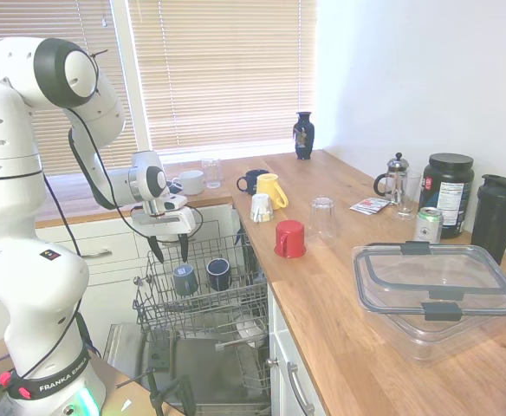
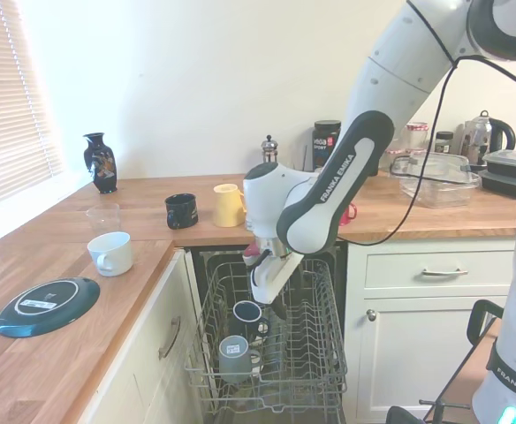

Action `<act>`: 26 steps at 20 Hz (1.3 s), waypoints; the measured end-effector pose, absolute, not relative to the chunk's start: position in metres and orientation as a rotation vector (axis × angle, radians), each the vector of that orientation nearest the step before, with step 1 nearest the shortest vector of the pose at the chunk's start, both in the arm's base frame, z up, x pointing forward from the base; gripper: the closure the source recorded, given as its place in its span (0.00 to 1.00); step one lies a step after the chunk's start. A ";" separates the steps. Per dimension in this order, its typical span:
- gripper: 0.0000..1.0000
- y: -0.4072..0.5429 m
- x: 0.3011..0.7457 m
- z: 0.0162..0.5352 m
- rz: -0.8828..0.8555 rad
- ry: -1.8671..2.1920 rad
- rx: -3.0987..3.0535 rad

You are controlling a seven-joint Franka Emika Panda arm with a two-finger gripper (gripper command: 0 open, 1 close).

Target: Unload a mug from dishwasher

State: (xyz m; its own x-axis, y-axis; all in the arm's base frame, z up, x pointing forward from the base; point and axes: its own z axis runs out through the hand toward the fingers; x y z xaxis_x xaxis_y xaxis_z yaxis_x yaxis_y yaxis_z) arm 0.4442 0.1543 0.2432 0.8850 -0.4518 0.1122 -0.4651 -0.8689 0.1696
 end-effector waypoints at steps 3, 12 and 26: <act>0.00 0.162 0.452 0.227 0.099 -0.662 2.858; 0.00 0.179 0.476 0.178 0.077 -0.573 2.859; 0.00 0.194 0.502 0.130 0.040 -0.451 2.853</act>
State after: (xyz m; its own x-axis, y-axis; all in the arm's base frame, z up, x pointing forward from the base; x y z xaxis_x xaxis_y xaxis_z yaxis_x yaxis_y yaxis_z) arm 0.5017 0.1937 0.1304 0.9517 -0.3000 0.0661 -0.3069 -0.9202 0.2428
